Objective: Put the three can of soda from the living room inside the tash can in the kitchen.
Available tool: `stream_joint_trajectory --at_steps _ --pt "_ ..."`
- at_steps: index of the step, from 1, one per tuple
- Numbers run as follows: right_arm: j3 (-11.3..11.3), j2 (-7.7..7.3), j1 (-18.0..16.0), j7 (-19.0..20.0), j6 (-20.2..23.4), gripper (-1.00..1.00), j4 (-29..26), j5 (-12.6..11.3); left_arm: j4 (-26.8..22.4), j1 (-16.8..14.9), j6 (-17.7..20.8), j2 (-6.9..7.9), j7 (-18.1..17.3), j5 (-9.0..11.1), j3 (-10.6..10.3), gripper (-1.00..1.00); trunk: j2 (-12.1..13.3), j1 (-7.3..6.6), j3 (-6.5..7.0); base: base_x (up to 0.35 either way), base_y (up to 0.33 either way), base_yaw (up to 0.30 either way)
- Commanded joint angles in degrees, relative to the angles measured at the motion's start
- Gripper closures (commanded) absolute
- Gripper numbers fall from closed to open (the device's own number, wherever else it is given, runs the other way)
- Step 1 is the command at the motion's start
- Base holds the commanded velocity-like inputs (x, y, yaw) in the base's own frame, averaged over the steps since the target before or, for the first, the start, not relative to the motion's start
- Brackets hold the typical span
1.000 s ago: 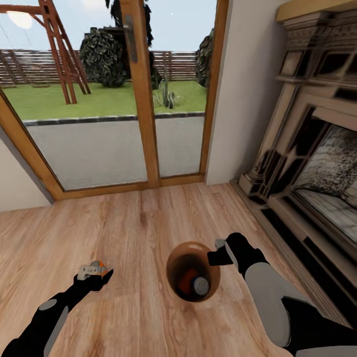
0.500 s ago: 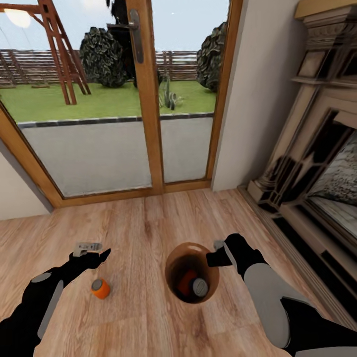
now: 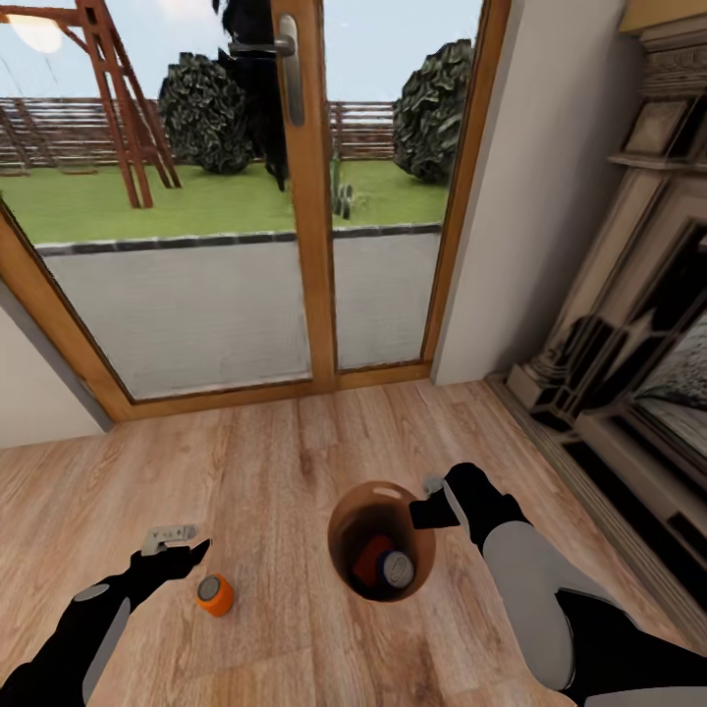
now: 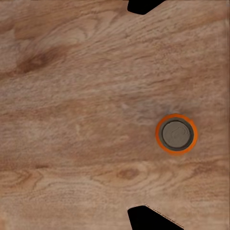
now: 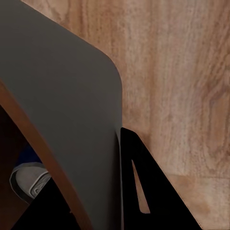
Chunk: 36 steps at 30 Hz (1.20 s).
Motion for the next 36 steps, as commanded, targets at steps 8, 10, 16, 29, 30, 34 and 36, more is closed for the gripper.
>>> stream_joint_trajectory --at_steps 8,10,16,29,30,34,36 --pt "-0.2 0.0 -0.02 0.36 0.24 1.0 0.0 -1.54 0.26 0.12 -2.51 -0.43 -0.29 -0.42 4.54 -1.0 0.0 -0.01 0.01 0.068 0.181 0.0" --pt "-0.2 0.04 -0.02 0.34 0.24 1.0 0.0 -1.54 0.32 0.16 -4.25 -0.52 -0.23 -0.64 4.7 -1.0 0.0 -0.01 0.01 0.105 0.067 0.0" --pt "-0.2 0.06 -0.02 0.33 0.24 1.0 0.0 -1.53 1.16 0.15 -6.05 -0.61 -0.44 -0.55 4.88 -1.0 0.0 -0.01 0.01 0.192 0.142 0.0" --pt "-0.22 -0.05 -0.02 0.23 0.27 1.0 -0.26 -1.51 1.2 0.21 -6.39 -0.72 -0.36 -0.62 4.52 -1.0 -0.4 0.21 -0.17 0.144 0.013 0.0" --pt "-0.23 -0.04 -0.02 0.22 0.37 1.0 -0.33 -1.55 1.2 0.22 -6.38 -0.73 -0.32 -0.64 4.42 -1.0 -0.81 0.43 -0.35 0.006 0.0 0.0" --pt "-0.14 0.36 -0.22 0.12 2.59 1.0 -0.81 -1.66 3.26 0.12 -6.41 -0.73 -0.14 -0.65 4.06 -1.0 -2.41 1.31 -1.19 0.002 0.0 0.0" --pt "-0.12 0.42 -0.74 0.11 6.94 1.0 -1.14 -1.52 5.16 0.02 -7.2 -0.75 -0.12 -0.63 4.02 -1.0 -3.21 1.75 -1.68 0.0 0.0 0.0"
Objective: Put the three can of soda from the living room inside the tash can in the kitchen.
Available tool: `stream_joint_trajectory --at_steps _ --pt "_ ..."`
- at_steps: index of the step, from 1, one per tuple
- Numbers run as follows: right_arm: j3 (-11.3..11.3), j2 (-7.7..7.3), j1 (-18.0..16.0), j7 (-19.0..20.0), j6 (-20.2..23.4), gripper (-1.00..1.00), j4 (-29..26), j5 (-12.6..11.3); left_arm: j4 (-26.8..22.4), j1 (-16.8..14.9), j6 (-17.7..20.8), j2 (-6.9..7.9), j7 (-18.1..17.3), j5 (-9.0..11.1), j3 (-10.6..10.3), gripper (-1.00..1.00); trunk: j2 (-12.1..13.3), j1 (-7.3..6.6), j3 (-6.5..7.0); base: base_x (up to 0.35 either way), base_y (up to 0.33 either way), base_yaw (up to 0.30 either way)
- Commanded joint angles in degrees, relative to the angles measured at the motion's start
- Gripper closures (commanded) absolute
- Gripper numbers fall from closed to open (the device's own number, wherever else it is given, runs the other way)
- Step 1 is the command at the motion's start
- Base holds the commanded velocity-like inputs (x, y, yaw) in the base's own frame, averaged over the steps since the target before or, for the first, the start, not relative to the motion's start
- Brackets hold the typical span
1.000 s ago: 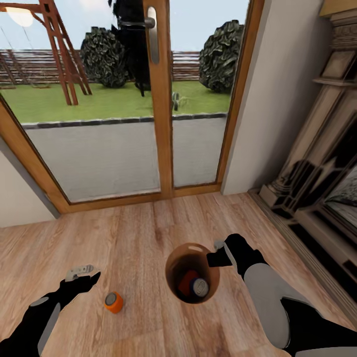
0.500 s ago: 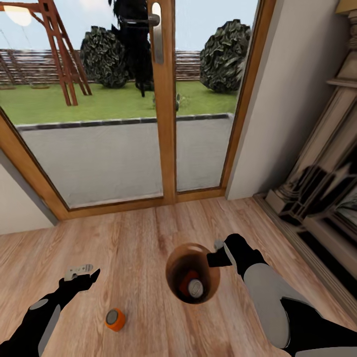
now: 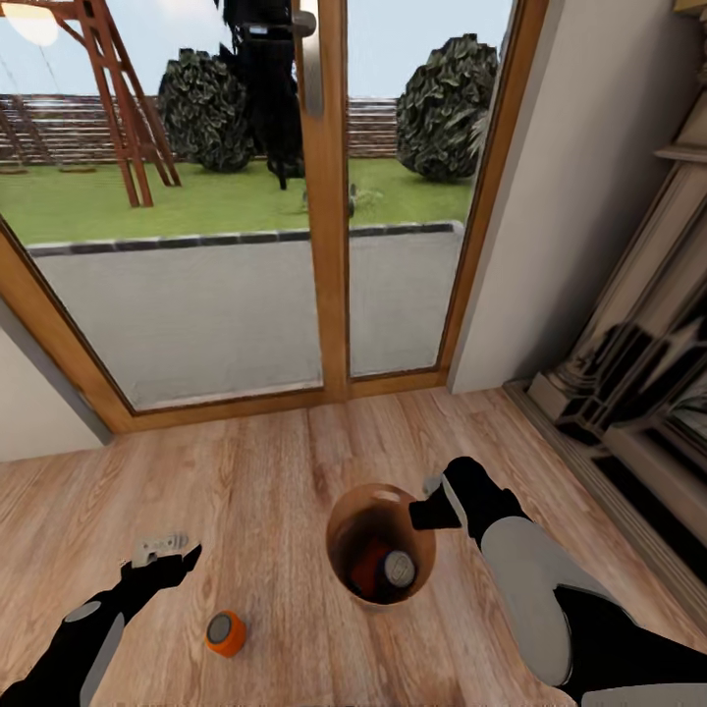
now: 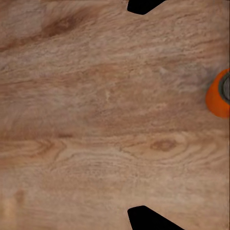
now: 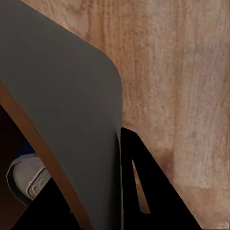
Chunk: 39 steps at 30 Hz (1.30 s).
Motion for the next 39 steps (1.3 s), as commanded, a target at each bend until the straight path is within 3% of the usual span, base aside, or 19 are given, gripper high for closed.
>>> stream_joint_trajectory --at_steps 1,5,6,9,13,25,33,39 --pt "-0.21 -0.07 -0.74 0.26 2.03 1.0 -0.76 -0.76 1.09 -0.03 -1.24 -0.03 0.01 0.0 -0.01 -1.0 -0.42 0.22 -0.26 0.0 0.0 0.0" --pt "-0.31 -0.25 -2.76 0.19 4.83 1.0 -2.0 -0.62 4.51 -0.06 -5.51 -1.47 -0.1 -0.15 -0.3 -1.0 -2.02 1.1 -1.31 0.0 0.0 0.0" --pt "-0.43 -0.22 -5.38 0.16 4.83 1.0 -2.29 -0.64 6.07 -0.07 -6.98 -2.45 -0.15 -0.26 -0.51 -1.0 -2.43 1.32 -1.58 0.0 0.0 0.0" --pt "-0.57 -0.16 -7.89 -1.12 4.83 1.0 -2.07 -0.67 7.23 -0.09 -7.49 -2.76 -0.16 -0.27 -0.54 -1.0 -3.63 1.98 -2.39 0.0 0.0 0.0" --pt "-1.0 0.08 -11.55 -5.93 4.83 1.0 -1.78 -0.97 8.74 -0.12 -8.58 -3.01 -0.24 -0.11 -0.56 -1.0 -5.23 2.85 -3.46 0.0 0.0 0.0" --pt "-1.13 0.2 -15.36 -7.58 4.83 1.0 -1.6 -1.09 9.19 -0.08 -9.5 -3.19 -0.35 -0.27 -0.69 -1.0 -10.05 5.49 -6.69 0.0 0.0 0.0" --pt "-1.44 0.17 -15.82 -7.65 4.83 1.0 -1.62 -1.15 9.23 -0.08 -9.61 -3.2 -0.35 -0.32 -2.96 -1.0 -13.24 7.24 -8.84 0.0 0.0 0.0" --pt "-1.48 0.2 -15.85 -7.65 4.83 1.0 -1.63 -1.18 9.29 -0.08 -9.76 -3.2 -0.38 -0.35 -3.27 -1.0 -13.28 7.32 -10.05 0.0 0.0 0.0"
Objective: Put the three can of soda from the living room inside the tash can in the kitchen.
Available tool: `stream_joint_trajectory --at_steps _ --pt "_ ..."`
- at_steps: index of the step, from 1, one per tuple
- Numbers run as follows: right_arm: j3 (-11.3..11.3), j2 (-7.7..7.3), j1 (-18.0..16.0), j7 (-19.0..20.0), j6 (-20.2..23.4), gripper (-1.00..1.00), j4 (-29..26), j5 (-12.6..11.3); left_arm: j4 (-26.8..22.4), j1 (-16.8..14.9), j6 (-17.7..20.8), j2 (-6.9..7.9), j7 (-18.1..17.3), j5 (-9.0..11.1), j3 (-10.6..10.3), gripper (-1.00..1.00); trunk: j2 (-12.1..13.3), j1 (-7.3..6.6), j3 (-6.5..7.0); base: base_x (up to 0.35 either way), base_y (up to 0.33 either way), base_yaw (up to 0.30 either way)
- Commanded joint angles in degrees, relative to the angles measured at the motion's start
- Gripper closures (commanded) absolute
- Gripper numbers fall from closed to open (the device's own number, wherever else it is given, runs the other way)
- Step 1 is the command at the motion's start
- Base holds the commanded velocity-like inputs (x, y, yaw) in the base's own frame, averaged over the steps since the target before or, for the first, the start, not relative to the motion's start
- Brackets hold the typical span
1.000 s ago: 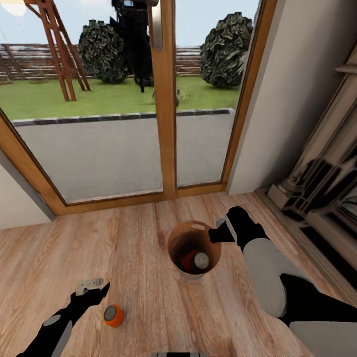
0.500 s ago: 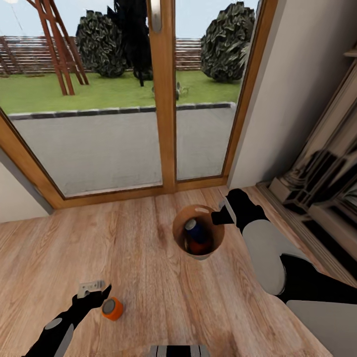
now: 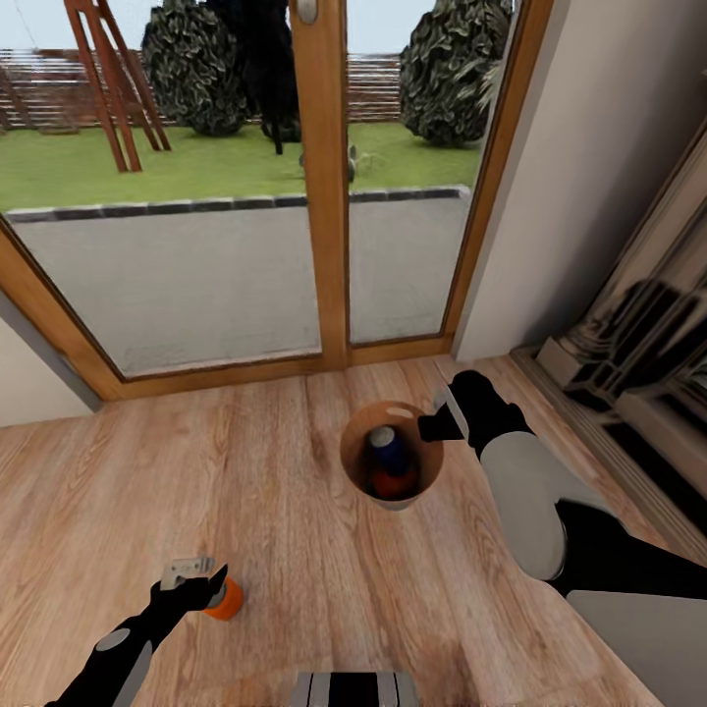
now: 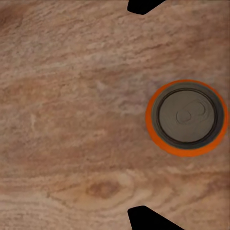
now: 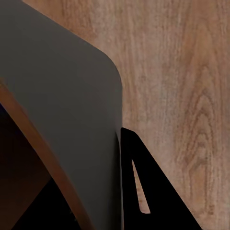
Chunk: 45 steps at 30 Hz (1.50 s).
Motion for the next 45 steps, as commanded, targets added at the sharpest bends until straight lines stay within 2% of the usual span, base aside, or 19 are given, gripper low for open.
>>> stream_joint_trajectory --at_steps 1,6,15,26,29,45 --pt "-0.12 0.01 -0.03 0.24 0.06 1.0 -0.03 -1.09 0.0 0.0 -0.02 0.0 -0.02 0.01 -0.02 -1.0 -0.01 -0.01 -0.09 0.0 0.0 0.0" --pt "-0.12 -0.03 -0.01 0.24 0.06 1.0 -0.15 -1.09 -0.04 0.0 -0.04 0.0 -0.04 0.03 -0.09 -1.0 -0.01 -0.01 -0.53 0.0 0.0 0.0" --pt "-0.02 0.03 -0.03 0.24 0.06 1.0 -0.6 -1.04 -0.05 0.0 -0.05 0.0 -0.05 -0.03 -0.1 -1.0 -0.13 0.22 -3.33 0.0 0.0 0.0" --pt "-0.04 0.04 0.03 0.24 0.06 1.0 -0.69 -1.08 -0.07 0.0 -0.05 0.0 -0.05 -0.06 -0.1 -1.0 -0.13 0.22 -4.16 0.0 0.0 0.0" --pt "-0.03 0.02 0.05 0.25 0.06 1.0 -0.8 -1.09 -0.07 0.0 -0.05 0.0 -0.05 -0.06 -0.1 -1.0 -0.17 0.3 -4.91 0.0 0.0 0.0" --pt "-0.03 -0.01 0.14 0.25 0.06 1.0 -0.85 -1.09 -0.23 0.07 0.11 0.0 -0.17 0.26 -0.1 -1.0 -0.17 0.3 -5.68 0.063 -0.003 0.0"
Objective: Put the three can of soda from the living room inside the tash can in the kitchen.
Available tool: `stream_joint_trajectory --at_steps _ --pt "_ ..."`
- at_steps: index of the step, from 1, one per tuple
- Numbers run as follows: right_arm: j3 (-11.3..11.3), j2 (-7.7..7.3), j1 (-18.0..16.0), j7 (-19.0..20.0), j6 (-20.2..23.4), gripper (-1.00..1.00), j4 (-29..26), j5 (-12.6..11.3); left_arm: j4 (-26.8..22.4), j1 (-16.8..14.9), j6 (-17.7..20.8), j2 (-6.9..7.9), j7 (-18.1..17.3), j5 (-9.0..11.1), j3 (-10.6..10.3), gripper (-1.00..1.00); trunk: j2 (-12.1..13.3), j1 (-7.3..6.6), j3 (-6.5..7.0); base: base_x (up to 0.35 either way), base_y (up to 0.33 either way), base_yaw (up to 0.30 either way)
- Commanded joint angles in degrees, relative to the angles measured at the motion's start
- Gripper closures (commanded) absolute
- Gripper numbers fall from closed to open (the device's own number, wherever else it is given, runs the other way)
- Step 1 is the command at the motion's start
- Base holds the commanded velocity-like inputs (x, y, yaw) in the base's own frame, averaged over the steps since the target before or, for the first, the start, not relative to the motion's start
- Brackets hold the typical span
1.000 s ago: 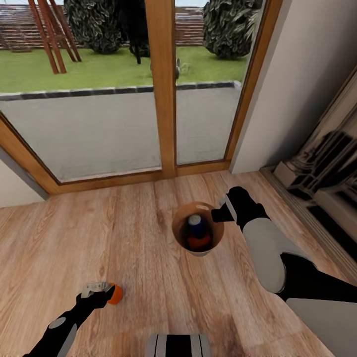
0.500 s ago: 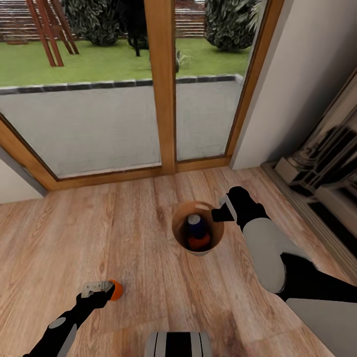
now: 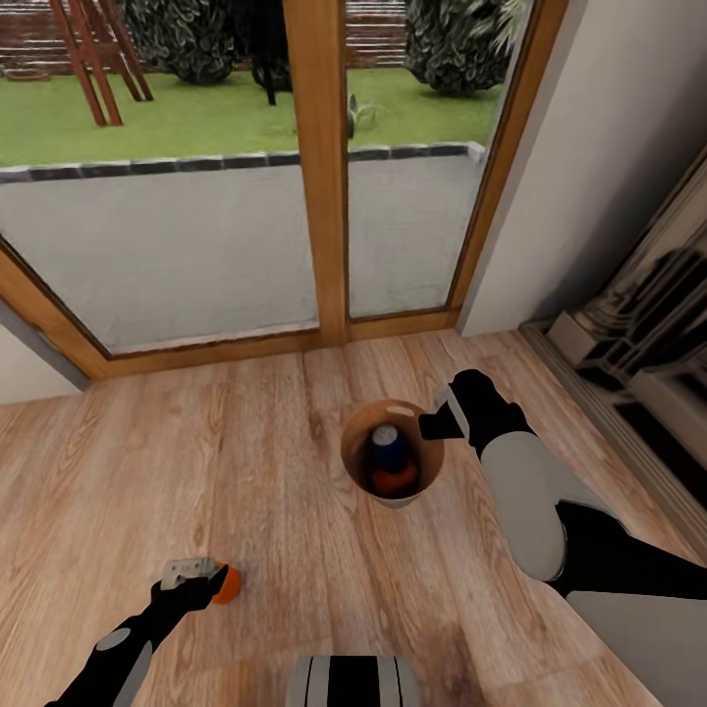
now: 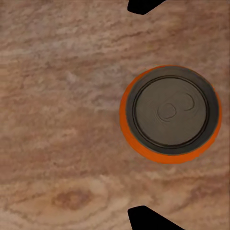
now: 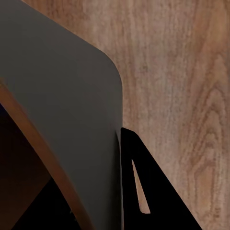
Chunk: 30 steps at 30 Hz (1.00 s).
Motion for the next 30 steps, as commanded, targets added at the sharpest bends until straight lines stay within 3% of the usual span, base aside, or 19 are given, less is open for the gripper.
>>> stream_joint_trajectory --at_steps 1,5,15,30 --pt "-0.12 0.0 -0.02 0.26 0.08 1.0 0.01 -1.31 0.0 0.0 -0.02 0.0 -0.01 0.01 0.0 -1.0 0.0 -0.01 0.0 0.024 -0.002 0.0" --pt "-0.12 -0.01 -0.02 0.25 0.08 1.0 -0.01 -1.31 -0.01 0.01 -0.11 0.0 0.01 0.03 0.0 -1.0 0.0 -0.01 0.0 0.01 -0.001 0.0" --pt "-0.12 0.01 -0.01 0.32 0.08 1.0 -0.08 -1.31 0.04 0.01 -0.08 0.0 0.05 -0.13 -0.03 -1.0 -0.14 0.25 -2.25 0.001 0.0 0.0" --pt "0.14 0.04 0.09 0.27 0.08 1.0 -0.17 -1.25 -0.06 -0.02 0.2 0.0 0.18 -0.06 -1.32 -1.0 -0.14 0.25 -3.27 0.047 0.0 0.0"
